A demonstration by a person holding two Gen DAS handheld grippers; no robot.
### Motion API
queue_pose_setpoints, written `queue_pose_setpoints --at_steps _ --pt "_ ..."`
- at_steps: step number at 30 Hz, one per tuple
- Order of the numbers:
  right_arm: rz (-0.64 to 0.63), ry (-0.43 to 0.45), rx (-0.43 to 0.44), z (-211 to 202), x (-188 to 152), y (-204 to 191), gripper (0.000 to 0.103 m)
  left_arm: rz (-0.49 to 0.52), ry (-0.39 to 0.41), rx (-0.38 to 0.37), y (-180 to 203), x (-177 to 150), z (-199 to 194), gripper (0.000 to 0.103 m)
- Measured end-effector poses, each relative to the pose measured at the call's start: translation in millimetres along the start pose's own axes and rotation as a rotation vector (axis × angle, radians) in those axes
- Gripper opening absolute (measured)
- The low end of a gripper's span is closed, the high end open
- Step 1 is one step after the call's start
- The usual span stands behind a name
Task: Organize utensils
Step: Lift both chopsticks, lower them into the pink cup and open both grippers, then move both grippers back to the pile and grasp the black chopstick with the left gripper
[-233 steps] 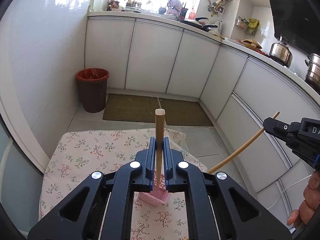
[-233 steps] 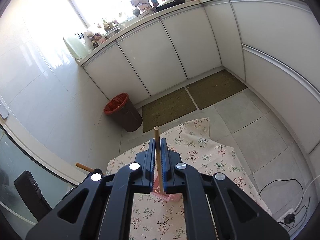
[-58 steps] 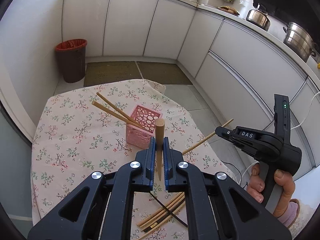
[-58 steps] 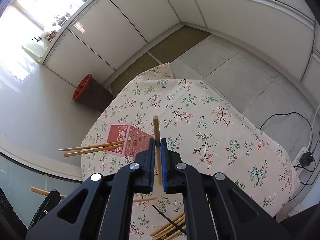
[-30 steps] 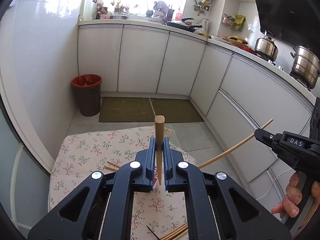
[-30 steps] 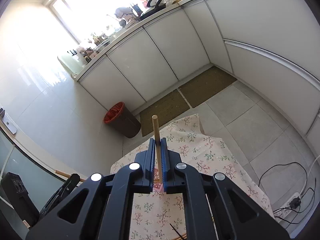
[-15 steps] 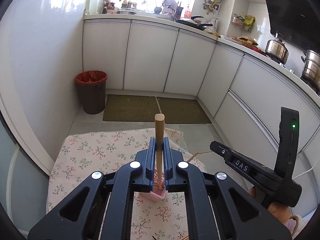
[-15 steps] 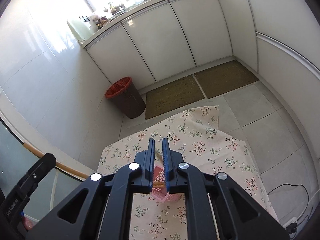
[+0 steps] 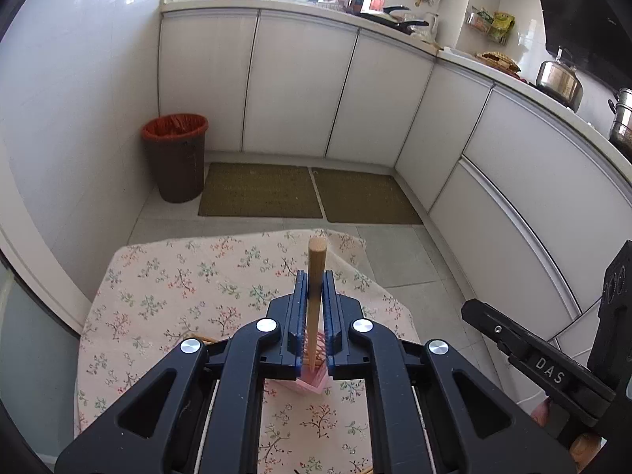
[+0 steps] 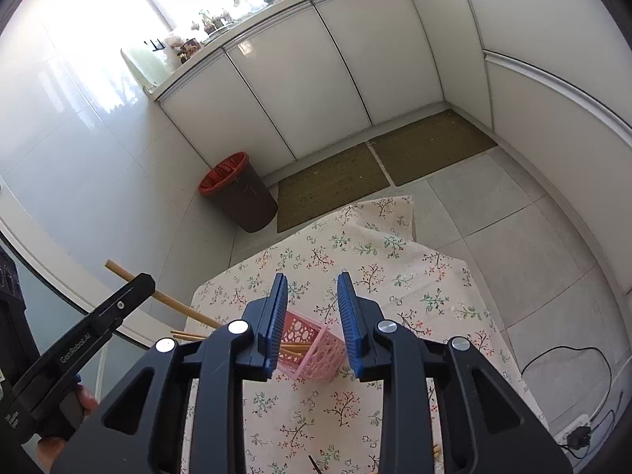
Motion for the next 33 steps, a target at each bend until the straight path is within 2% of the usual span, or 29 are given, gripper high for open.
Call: queue_pose_setpoints --at_steps 5,15,21,23,26,33 --pt "0.009 -0.01 -0.011 -2 -7 8 0.029 -0.031 -0.034 0.006 -9 -10 7 0.015" --pt "0.017 -0.016 -0.007 -18 -25 5 0.034 -0.028 -0.058 0.026 -19 -29 -10 0.018" --pt "0.006 0.0 -0.033 -37 -38 1 0.046 -0.017 -0.082 0.042 -21 -49 -27 0.023" --pt "-0.001 0.012 -0.048 -45 -43 -1 0.058 -0.011 -0.092 0.041 -20 -58 -33 0.032" --pt "-0.014 0.034 -0.063 -56 -51 -4 0.068 -0.015 -0.086 0.038 -19 -69 -44 0.046" --pt "-0.038 0.052 -0.153 -76 -71 0 0.083 0.002 -0.053 0.051 -15 -84 -65 0.054"
Point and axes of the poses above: each gripper's, at about its wrist camera, not at the fingertips, and z roughly the way its jaws point, y to its right, x to its top, the point moved 10 cm from there along z, roughly the way its jaws point, and after that the axes turned 13 degrees about x, right-handed, at the moved point
